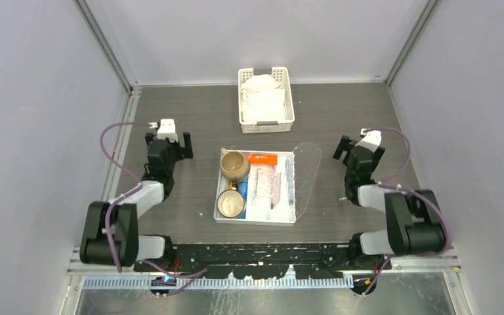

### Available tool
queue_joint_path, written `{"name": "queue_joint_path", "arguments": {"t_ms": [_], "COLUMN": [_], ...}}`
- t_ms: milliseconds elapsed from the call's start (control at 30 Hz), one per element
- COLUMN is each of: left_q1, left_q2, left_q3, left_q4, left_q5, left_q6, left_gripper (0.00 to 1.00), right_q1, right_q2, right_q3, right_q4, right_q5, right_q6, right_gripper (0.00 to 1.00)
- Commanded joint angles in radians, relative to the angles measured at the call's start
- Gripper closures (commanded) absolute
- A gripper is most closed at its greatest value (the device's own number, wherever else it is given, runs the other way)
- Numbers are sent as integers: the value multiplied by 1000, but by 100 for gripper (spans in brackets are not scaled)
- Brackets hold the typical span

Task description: Prepare toiletry sets of a toothbrush and toothpaste on the tray

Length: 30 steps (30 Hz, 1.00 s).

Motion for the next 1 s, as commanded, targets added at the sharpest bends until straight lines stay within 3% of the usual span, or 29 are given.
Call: {"name": "queue_joint_path", "arguments": {"t_ms": [0,67,100,200,267,300,367,433,500,600,733,800,967], "left_q1": [2,2,-1,-9,-9,-9,-9,-10,-6,17,89,106,103], "left_q2": [-208,-275,-303,-339,-318,-284,-227,-156,-76,36,209,240,249], "left_q3": [153,182,202,259,321,383,494,566,636,707,761,750,781], "left_q4": [-243,-268,-284,-304,-345,-382,-477,-526,-535,-506,-312,-247,-397], "left_q5": [49,72,66,-6,19,85,219,341,419,556,820,842,776], "left_q6": [6,-42,-90,-289,-338,-337,-344,-338,-339,-387,-573,-614,-532], "left_gripper": [0,0,0,0,0,0,0,0,0,0,0,0,0], "right_q1": [-2,-2,-2,-1,-2,-3,-3,-9,-8,32,84,114,180], "right_q2": [-288,-347,-353,-265,-157,-88,6,136,284,505,649,713,848], "right_q3": [136,249,321,588,721,774,858,951,1128,1408,1632,1719,1876], "right_q4": [-260,-413,-575,-868,-904,-884,-822,-804,-944,-1201,-1344,-1398,-1480], "right_q5": [-40,-9,17,-144,-344,-512,-686,-760,-812,-737,-654,-611,-564], "right_q6": [34,147,230,331,371,397,442,483,461,363,280,236,164], "right_gripper": [0,0,0,0,0,0,0,0,0,0,0,0,0]}}
